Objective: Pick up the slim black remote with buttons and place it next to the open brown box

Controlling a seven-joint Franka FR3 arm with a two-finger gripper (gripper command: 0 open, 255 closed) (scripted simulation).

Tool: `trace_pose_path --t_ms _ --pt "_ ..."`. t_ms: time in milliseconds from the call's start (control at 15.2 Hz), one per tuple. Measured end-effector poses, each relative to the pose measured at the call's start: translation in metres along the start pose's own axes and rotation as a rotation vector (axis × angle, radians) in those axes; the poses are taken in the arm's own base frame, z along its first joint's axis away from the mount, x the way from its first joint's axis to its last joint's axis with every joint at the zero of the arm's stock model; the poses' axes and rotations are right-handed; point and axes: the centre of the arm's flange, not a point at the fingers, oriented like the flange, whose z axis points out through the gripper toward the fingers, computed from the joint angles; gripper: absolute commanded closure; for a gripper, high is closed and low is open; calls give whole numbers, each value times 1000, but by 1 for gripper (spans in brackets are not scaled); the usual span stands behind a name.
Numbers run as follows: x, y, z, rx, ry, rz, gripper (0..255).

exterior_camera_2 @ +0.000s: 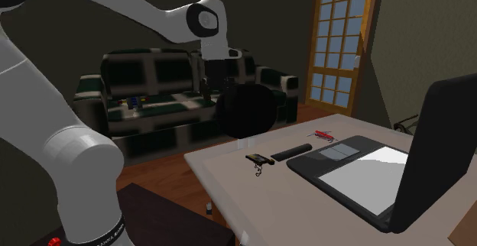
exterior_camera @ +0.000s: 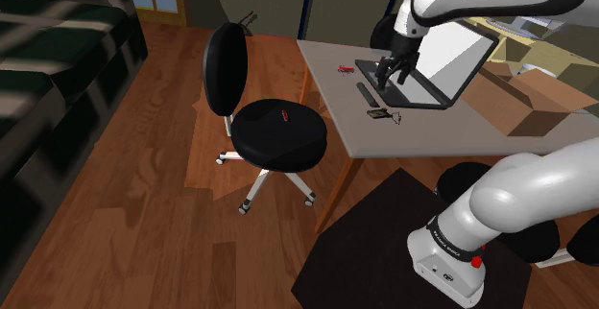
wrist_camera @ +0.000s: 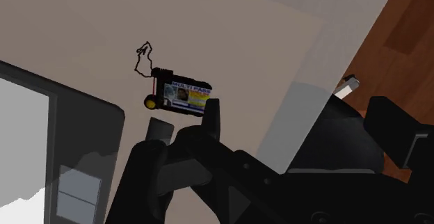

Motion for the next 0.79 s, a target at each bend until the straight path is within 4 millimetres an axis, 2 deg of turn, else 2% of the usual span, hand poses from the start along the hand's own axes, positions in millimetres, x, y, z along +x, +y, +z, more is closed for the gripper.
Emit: trace_pose_path --t_ms 198,792 --pt "27 15 16 4 5 51 0" --pt "112 79 70 14 18 204 0"
